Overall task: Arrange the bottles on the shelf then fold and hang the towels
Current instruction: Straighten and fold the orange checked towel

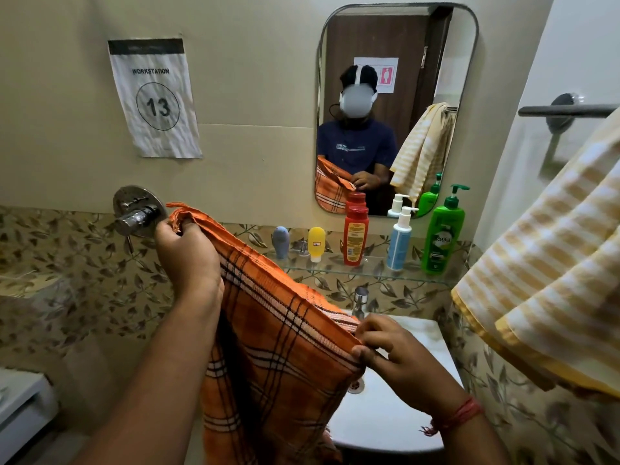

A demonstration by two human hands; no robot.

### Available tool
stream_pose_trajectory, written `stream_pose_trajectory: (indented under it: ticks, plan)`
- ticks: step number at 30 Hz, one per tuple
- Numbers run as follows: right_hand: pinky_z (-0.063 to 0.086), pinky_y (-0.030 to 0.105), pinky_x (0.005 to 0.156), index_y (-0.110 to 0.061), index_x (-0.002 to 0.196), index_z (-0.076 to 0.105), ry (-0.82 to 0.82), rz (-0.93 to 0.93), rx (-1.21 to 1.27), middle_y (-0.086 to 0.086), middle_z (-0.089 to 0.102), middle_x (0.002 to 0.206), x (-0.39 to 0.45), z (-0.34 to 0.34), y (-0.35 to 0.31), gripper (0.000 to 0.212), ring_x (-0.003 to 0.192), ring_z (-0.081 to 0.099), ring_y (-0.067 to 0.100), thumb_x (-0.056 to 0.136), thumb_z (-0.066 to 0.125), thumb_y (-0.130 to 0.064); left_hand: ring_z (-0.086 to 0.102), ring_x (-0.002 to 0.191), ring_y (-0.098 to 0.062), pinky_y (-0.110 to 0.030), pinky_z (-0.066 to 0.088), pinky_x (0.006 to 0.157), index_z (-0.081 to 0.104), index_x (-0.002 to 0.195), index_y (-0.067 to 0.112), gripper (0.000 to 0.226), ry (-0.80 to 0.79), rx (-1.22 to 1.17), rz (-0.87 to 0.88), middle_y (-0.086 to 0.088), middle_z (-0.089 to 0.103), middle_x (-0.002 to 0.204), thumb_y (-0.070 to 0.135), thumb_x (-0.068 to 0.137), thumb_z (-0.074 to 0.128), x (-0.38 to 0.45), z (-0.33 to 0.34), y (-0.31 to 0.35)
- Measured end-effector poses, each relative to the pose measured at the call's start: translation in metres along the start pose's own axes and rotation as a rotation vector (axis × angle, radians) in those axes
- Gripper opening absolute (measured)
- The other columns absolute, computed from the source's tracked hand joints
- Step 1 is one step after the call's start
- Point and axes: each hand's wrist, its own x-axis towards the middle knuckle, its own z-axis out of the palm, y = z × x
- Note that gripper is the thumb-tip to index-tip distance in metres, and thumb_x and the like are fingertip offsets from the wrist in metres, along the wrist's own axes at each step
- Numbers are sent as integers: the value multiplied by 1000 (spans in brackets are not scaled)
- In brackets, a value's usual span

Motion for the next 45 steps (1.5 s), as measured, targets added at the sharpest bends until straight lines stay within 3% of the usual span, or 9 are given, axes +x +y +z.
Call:
stream_pose_trajectory:
  ticks: [5,8,13,22,25,29,39,43,45]
  plan:
    - [44,27,77,-26,74,63,107,3,200,-6,60,80,-5,-4,1,39,87,56,17,92,53,-59,66,91,-17,-28,54,75,59,125,10,31,-3,-34,3,1,69,99,16,98,46,4,3,2]
    - [48,36,76,-24,76,66,-50,113,264,-1,61,81,-6,-6,6,36,83,58,22,89,59,-57,60,78,-6,-23,47,68,61,118,13,25,-3,-59,5,10,62,89,16,98,46,8,6,1]
    - [51,37,79,-25,75,65,-80,251,57,-11,51,92,2,-15,13,23,85,56,12,92,64,-40,59,81,-5,-21,46,67,56,130,9,33,-7,-47,2,4,65,102,16,100,46,9,10,-9]
    - [56,31,82,-16,62,62,52,141,435,-6,65,112,5,-12,10,31,106,65,18,85,72,-34,63,92,-14,-29,53,77,57,131,8,35,-16,-63,-18,-2,68,106,16,98,46,19,12,-14]
    - [56,42,73,-15,68,63,157,60,477,7,69,92,6,-10,8,32,86,67,27,85,73,-41,60,77,-7,-23,49,67,57,130,7,34,-18,-73,-25,1,66,96,15,99,45,24,13,-13]
    - [54,40,64,-16,80,64,176,97,562,9,63,74,10,-9,5,35,69,63,24,78,78,-48,69,99,-21,-29,50,76,55,130,4,36,3,-54,-19,-15,67,122,14,98,45,26,14,-11]
    - [54,32,72,-41,123,55,-56,139,78,-9,65,86,20,-20,5,40,79,63,14,88,72,-32,59,80,-12,-26,49,70,60,110,16,20,21,-42,-40,9,61,88,15,96,45,33,18,-22]
    - [53,34,69,-33,95,66,-14,17,1,-10,64,89,22,-28,4,11,82,62,14,88,65,-42,55,74,-9,-23,46,66,61,112,10,22,14,-62,-38,10,58,83,13,96,46,40,19,-26]
    - [52,30,69,-29,88,64,126,-38,1,-10,59,89,21,-36,4,21,83,59,14,90,58,-48,56,76,-11,-24,47,67,61,112,8,23,-4,-60,-26,9,59,84,12,95,46,42,18,-27]
